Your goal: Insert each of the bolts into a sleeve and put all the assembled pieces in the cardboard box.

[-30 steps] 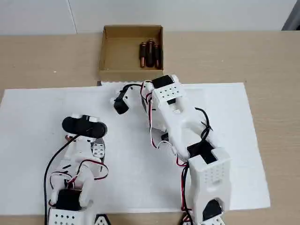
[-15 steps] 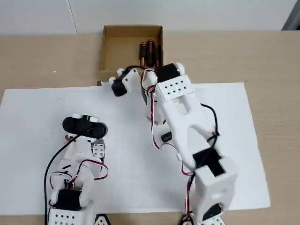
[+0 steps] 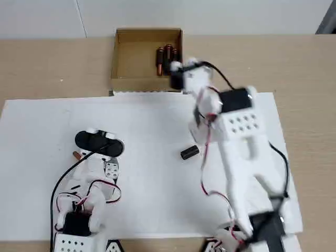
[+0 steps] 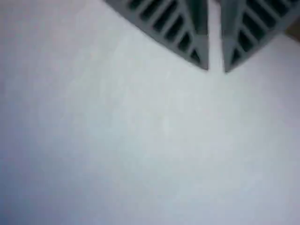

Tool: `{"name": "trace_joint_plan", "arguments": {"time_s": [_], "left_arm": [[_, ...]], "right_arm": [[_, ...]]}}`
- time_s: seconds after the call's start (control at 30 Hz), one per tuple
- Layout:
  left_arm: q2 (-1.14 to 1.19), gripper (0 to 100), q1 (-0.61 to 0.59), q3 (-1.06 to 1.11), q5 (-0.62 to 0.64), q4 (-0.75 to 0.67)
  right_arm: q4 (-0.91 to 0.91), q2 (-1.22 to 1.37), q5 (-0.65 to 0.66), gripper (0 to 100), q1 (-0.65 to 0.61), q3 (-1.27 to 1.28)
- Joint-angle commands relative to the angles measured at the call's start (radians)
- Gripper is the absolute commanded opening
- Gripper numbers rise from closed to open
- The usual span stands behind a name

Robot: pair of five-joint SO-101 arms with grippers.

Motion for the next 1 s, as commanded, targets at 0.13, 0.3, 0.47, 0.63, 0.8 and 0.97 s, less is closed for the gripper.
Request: {"name": "trace_joint_plan", "arguments": {"time_s": [0.13, 0.3, 0.47, 0.63, 0.8, 0.97], "left_arm": [[-0.003, 1, -0.104, -0.228, -0.132, 0.169], [0.071, 1, -0.161, -0.338, -0.173, 0.239], [0.287, 1, -0.215, -0.493, -0.173, 0.296], [0.512, 1, -0.250, -0.665, -0.233, 0.399], [0.667, 1, -0.310, -0.768, -0.433, 0.456], [0.752, 1, -0.351, -0.819, -0.701, 0.451]], "right_arm": [[-0.022, -0.358, -0.026, 0.4, 0.133, 0.290], [-0.022, -0.486, -0.028, 0.4, 0.222, 0.371], [-0.022, -0.565, -0.029, 0.4, 0.314, 0.431], [-0.022, -0.599, -0.025, 0.4, 0.390, 0.463], [-0.022, -0.605, -0.023, 0.4, 0.424, 0.471], [-0.022, -0.605, -0.023, 0.4, 0.423, 0.471]]}}
